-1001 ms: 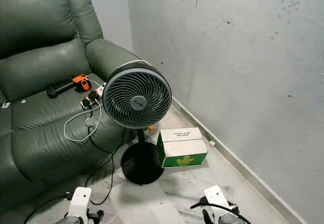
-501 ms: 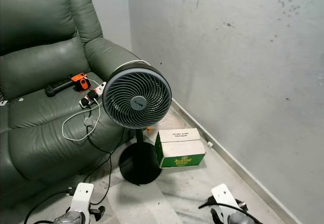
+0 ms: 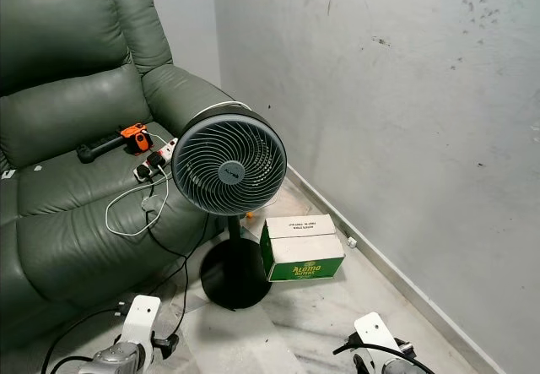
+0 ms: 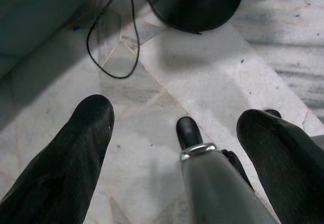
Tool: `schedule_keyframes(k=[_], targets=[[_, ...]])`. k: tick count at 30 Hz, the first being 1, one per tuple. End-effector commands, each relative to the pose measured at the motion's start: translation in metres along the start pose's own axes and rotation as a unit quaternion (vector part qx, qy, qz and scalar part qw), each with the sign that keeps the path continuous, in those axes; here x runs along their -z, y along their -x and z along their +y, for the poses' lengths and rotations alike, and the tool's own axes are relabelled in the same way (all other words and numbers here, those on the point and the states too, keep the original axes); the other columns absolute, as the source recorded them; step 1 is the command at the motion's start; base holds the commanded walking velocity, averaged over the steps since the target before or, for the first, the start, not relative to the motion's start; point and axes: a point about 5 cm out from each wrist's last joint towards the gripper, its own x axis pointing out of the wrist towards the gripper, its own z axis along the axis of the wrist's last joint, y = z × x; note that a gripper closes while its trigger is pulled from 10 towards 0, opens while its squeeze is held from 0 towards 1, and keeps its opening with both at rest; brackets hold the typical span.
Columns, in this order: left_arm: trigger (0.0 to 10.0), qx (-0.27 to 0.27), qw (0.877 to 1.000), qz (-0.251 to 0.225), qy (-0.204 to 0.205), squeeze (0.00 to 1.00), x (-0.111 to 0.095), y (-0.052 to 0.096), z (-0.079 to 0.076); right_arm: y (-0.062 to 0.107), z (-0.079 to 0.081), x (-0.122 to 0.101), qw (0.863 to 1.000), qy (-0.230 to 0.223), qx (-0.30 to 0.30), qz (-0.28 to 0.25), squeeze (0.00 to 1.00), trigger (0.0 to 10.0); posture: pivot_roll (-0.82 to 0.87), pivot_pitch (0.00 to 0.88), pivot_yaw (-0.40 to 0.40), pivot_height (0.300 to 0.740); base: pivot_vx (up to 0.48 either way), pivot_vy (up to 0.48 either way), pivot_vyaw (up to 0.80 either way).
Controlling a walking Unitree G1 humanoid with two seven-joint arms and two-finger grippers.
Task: Hang keys on a hook
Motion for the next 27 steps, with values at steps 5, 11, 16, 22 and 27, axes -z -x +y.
schedule_keyframes(k=[5, 11, 16, 22, 27], targets=[[10.0, -0.004, 1.000, 0.008, -0.012, 0.00, 0.0022, 0.0003, 0.0021, 0.0003, 0.0022, 0.0034, 1.000, 0.002, -0.005, 0.006, 0.00, 10.0, -0.03, 0.000, -0.019, 0.740, 0.000, 0.000, 0.00], [10.0, -0.003, 1.000, 0.009, -0.017, 0.00, 0.0018, 0.0003, 0.0030, 0.0001, 0.0031, 0.0032, 1.000, 0.002, -0.007, 0.007, 0.00, 10.0, -0.03, 0.000, -0.019, 0.740, 0.000, 0.000, 0.00], [10.0, -0.002, 1.000, 0.010, -0.022, 0.00, 0.0013, 0.0003, 0.0030, 0.0000, 0.0032, 0.0028, 1.000, 0.003, -0.008, 0.007, 0.00, 10.0, -0.03, 0.000, -0.019, 0.740, 0.000, 0.000, 0.00], [10.0, -0.001, 1.000, 0.010, -0.026, 0.00, 0.0008, 0.0002, 0.0030, -0.0001, 0.0033, 0.0021, 1.000, 0.006, -0.009, 0.006, 0.00, 10.0, -0.03, 0.000, -0.017, 0.740, 0.000, 0.000, 0.00], [10.0, -0.001, 1.000, 0.011, -0.029, 0.00, 0.0008, 0.0002, 0.0033, -0.0002, 0.0038, 0.0016, 1.000, 0.006, -0.010, 0.006, 0.00, 10.0, -0.03, 0.000, -0.016, 0.740, 0.000, 0.000, 0.00]])
